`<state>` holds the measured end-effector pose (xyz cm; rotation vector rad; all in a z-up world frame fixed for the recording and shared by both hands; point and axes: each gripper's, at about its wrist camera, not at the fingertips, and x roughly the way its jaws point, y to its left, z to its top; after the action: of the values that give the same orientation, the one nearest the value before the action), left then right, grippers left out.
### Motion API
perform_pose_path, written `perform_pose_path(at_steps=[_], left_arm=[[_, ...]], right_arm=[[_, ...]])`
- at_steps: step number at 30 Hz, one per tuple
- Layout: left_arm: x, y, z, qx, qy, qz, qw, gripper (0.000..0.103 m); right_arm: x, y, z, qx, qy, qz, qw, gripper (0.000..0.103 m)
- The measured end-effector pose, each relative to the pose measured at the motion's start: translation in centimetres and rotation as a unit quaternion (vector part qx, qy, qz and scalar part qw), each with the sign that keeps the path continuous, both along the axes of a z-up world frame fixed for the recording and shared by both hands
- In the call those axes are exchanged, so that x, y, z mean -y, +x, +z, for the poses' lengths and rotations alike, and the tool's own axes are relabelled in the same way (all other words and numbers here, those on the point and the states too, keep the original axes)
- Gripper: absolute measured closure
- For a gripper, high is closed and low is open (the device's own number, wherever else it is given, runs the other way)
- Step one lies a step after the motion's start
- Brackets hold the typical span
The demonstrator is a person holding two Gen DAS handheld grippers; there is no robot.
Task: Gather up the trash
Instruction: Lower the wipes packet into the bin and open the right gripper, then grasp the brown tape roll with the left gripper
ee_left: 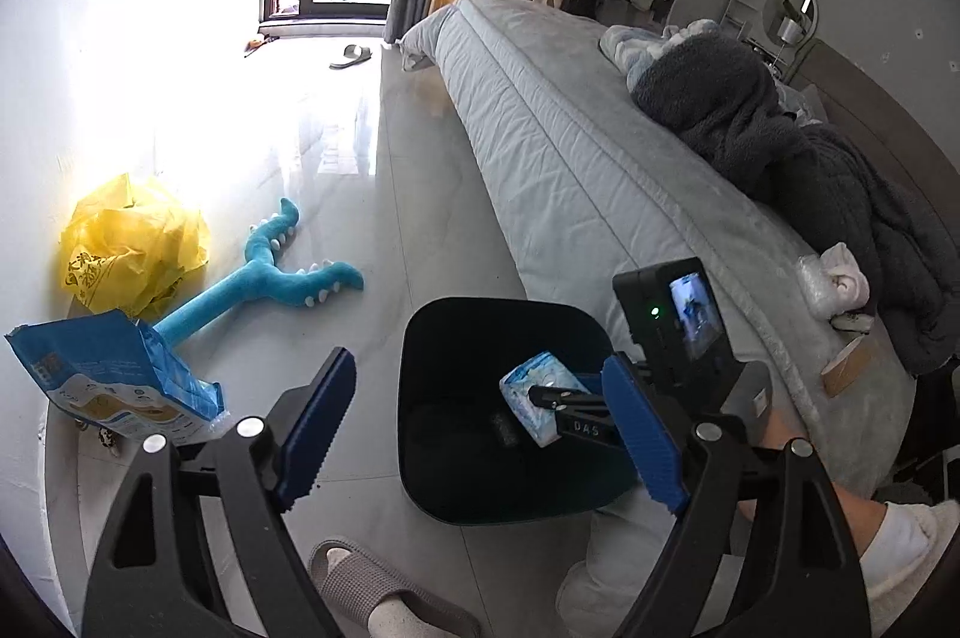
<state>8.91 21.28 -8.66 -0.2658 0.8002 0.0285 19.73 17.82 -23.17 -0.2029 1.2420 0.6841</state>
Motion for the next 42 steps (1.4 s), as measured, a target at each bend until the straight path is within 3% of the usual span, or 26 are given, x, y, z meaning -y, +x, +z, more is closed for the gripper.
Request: perform_pose_path(at_steps=[3, 10, 13, 25, 33, 42], left_arm=[[0.2, -0.3, 0.9, 0.014, 0.002, 0.000, 0.9999, 0.017], [0.5, -1.1, 2.9, 0.045, 0.003, 0.000, 0.9990, 0.016], [0.6, -1.4, 3.7, 0.059, 0.004, 0.001, 0.9983, 0.015], [3.4, -1.7, 6.4, 0.103, 0.007, -0.017, 0.9945, 0.013], [6.8, -1.1, 7.9, 0.131, -0.009, -0.050, 0.9900, 0.011], [12.1, 0.7, 7.1, 0.134, -0.011, -0.119, 0.9837, 0.011]], right_arm=[[-0.1, 0.0, -0.3, -0.001, -0.005, 0.003, 1.000, 0.075], [-0.4, -0.2, -0.3, -0.004, -0.001, 0.007, 1.000, 0.049], [-0.4, -0.5, 0.4, -0.001, 0.009, 0.011, 1.000, 0.046], [1.4, -2.6, 9.1, 0.083, 0.067, 0.043, 0.993, 0.035], [6.3, -2.7, 14.5, 0.141, 0.099, 0.034, 0.985, 0.029], [15.9, -1.3, 17.3, 0.172, 0.110, -0.034, 0.978, 0.028]])
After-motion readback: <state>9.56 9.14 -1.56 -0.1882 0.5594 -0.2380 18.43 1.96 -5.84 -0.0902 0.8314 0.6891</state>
